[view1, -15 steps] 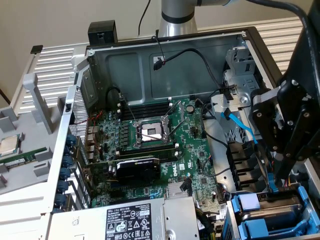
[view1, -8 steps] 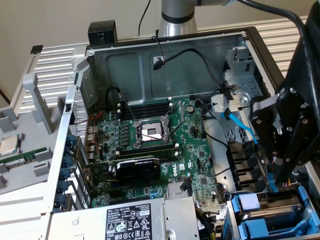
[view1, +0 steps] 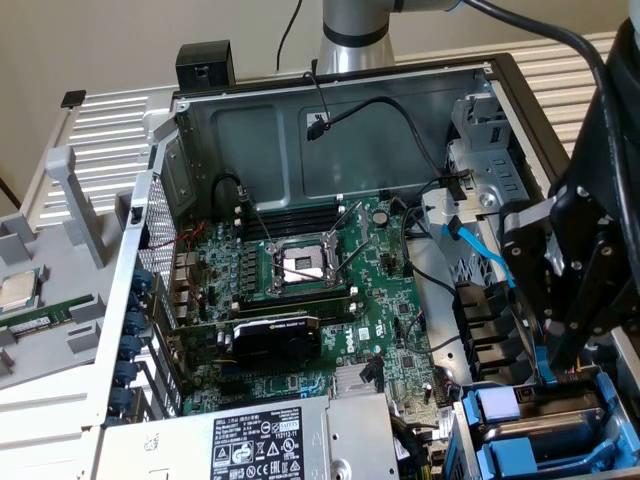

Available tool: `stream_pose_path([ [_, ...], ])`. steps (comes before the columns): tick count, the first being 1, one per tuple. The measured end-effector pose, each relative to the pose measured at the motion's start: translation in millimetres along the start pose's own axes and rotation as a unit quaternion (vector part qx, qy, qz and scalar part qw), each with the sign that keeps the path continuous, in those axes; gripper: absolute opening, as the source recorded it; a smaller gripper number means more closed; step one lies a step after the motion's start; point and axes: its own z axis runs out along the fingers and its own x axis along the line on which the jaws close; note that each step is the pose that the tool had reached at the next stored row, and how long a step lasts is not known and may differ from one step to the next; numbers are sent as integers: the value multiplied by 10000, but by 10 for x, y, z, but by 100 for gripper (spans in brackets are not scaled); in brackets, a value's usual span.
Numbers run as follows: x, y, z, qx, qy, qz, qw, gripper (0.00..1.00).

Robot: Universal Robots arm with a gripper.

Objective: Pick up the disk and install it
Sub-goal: 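Insert the second disk wire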

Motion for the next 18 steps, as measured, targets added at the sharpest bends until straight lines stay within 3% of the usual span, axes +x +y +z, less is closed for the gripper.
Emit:
stream_pose_path([
  [18, 3, 2, 44, 0, 4, 0, 10000, 11],
])
